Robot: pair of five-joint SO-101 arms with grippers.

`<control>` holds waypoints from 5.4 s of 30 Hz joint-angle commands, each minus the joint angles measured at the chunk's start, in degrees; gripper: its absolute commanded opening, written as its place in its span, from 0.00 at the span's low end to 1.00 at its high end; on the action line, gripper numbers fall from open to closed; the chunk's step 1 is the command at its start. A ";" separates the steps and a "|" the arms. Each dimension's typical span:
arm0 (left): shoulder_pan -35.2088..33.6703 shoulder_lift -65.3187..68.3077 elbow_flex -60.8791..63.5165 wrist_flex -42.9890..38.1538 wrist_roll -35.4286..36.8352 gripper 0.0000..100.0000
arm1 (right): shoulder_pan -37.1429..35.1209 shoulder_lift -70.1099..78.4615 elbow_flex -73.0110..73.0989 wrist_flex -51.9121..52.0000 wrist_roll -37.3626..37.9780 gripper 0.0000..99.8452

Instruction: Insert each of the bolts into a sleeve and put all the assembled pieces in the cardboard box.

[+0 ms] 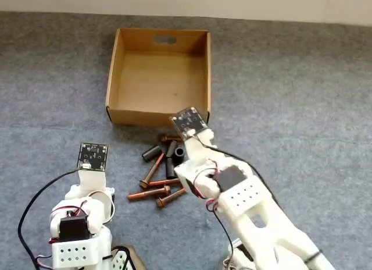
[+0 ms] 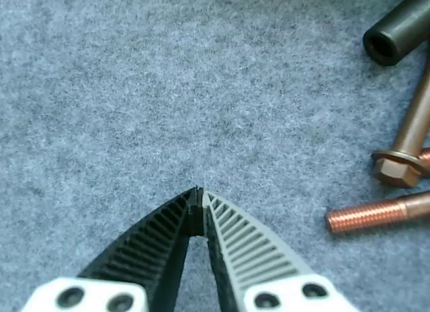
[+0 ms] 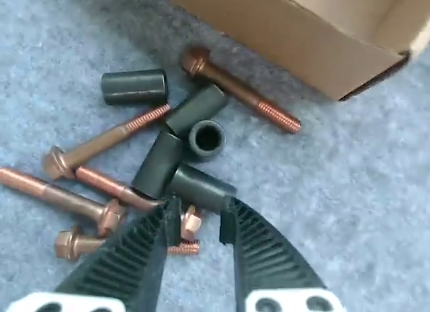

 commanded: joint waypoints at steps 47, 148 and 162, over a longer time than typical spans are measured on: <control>-0.48 -0.40 0.84 0.26 -0.35 0.01 | 9.98 24.04 -12.53 -8.92 2.55 0.00; -0.48 -0.40 0.84 0.26 -0.35 0.01 | 13.32 41.10 -30.37 10.24 28.92 0.00; -0.48 -0.40 0.84 0.26 -0.35 0.01 | 25.10 13.58 -8.48 8.57 17.49 0.01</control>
